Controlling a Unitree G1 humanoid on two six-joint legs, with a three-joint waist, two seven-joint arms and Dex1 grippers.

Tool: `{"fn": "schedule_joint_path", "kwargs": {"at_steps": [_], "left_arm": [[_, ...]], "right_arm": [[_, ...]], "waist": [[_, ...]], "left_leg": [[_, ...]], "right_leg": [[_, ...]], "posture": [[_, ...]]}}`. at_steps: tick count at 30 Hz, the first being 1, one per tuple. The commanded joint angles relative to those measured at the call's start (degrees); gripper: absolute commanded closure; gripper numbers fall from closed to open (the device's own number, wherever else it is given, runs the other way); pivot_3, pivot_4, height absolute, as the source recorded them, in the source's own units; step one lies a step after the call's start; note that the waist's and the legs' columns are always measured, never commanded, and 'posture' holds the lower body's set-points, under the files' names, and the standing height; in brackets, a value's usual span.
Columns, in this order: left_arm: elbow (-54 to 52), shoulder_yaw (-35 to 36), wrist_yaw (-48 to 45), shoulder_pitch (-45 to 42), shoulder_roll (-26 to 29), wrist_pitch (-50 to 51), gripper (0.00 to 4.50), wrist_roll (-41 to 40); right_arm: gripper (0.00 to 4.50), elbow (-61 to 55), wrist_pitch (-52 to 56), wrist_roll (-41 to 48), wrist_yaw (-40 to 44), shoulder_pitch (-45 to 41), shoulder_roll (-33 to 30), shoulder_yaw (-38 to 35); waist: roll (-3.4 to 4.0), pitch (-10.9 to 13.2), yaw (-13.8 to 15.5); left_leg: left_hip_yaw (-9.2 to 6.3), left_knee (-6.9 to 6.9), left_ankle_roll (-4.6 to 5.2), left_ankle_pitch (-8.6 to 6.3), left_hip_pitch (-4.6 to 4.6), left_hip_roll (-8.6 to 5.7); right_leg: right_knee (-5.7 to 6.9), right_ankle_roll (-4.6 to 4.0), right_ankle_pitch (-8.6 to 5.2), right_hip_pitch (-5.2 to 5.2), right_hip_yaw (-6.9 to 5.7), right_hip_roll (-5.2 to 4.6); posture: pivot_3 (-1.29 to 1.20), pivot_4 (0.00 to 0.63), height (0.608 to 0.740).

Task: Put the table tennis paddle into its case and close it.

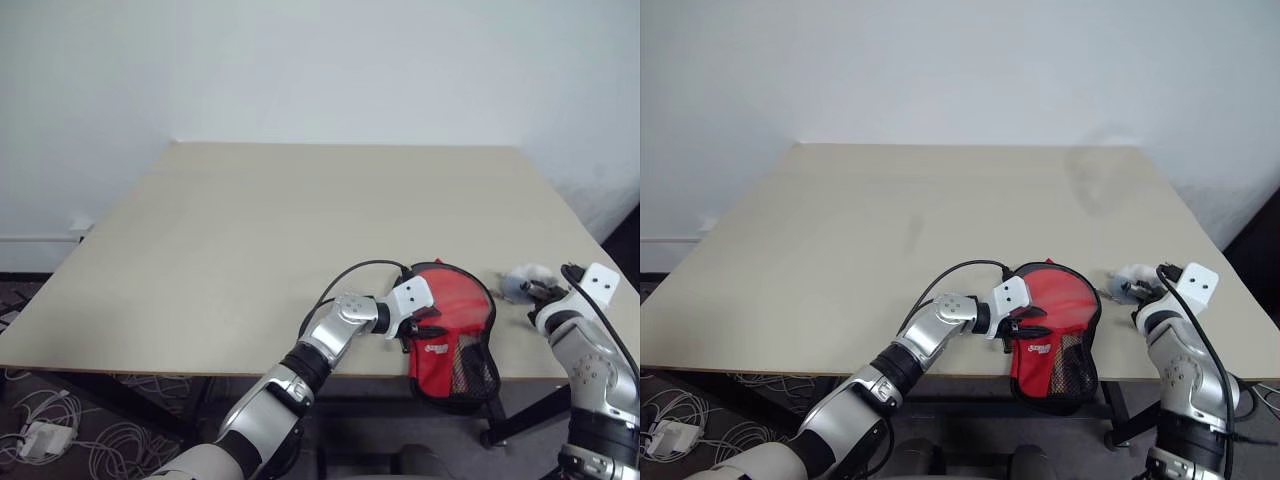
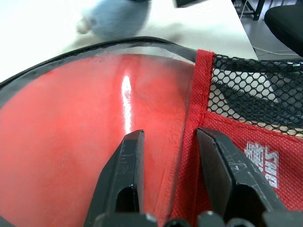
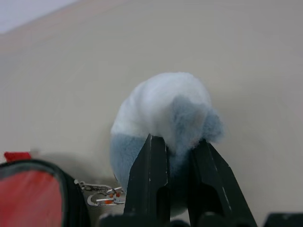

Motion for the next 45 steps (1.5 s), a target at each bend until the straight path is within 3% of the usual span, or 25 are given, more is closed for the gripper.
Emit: {"fn": "schedule_joint_path", "kwargs": {"at_steps": [1, 9, 21, 32, 41, 45], "left_arm": [[4.9, -1.0, 0.2, 1.3, 1.9, 3.5, 2.76, 3.1], [6.4, -1.5, -0.8, 0.4, 2.1, 2.8, 2.76, 3.4], [7.0, -1.5, -1.3, 0.3, 1.9, 3.2, 2.76, 3.2], [8.2, -1.2, -1.3, -0.3, 1.5, 3.0, 2.76, 3.1], [9.0, -1.1, -1.6, -0.8, 1.0, 2.9, 2.76, 3.0], [9.2, -1.1, -1.8, -1.0, 0.8, 3.0, 2.76, 3.0]], "right_arm": [[4.46, -8.9, 2.1, 2.3, -2.3, 4.2, -0.1, -4.7], [4.46, -20.1, 5.7, 7.8, 1.1, 15.6, -3.7, -9.9], [4.46, -36.8, 1.4, 10.4, 18.5, 39.5, -7.7, -1.9], [4.47, -41.6, -5.5, 9.6, 31.7, 59.4, -9.8, -2.8], [4.47, -43.7, -10.3, 14.3, 39.2, 67.6, -8.7, -4.1], [4.48, -41.9, -11.0, 22.1, 35.0, 62.5, -7.9, -8.0]], "waist": [[0.0, 0.0, 0.1], [0.0, -0.1, 0.2], [-0.29, -0.4, 0.3], [-0.75, -0.8, 0.8], [-0.85, -0.9, 1.2], [-0.88, -0.9, 1.1]], "left_leg": [[0.0, 0.0, 0.0, 0.0, -0.01, 0.0], [-0.02, -0.01, 0.01, -0.01, -0.01, -0.04], [-0.07, -0.02, 0.08, -0.09, 0.0, -0.08], [-0.1, -0.1, -0.21, -0.27, 0.05, -0.02], [-0.04, -0.11, -0.36, -0.36, 0.07, 0.06], [-0.01, -0.11, -0.37, -0.37, 0.07, 0.1]], "right_leg": [[0.0, 0.0, 0.0, -0.01, 0.0, 0.0], [-0.04, 0.01, -0.04, -0.01, -0.02, -0.05], [-0.1, 0.23, -0.2, -0.1, -0.05, -0.1], [-0.11, 0.3, -0.32, -0.14, -0.14, -0.11], [-0.15, 0.27, -0.36, -0.15, -0.19, -0.15], [-0.18, 0.27, -0.36, -0.15, -0.2, -0.16]], "posture": [[0.0, 0.0, 0.728], [0.0, 0.0, 0.728], [0.0, 0.0, 0.728], [0.0, 0.0, 0.728], [0.0, 0.0, 0.728], [0.0, 0.0, 0.728]]}}
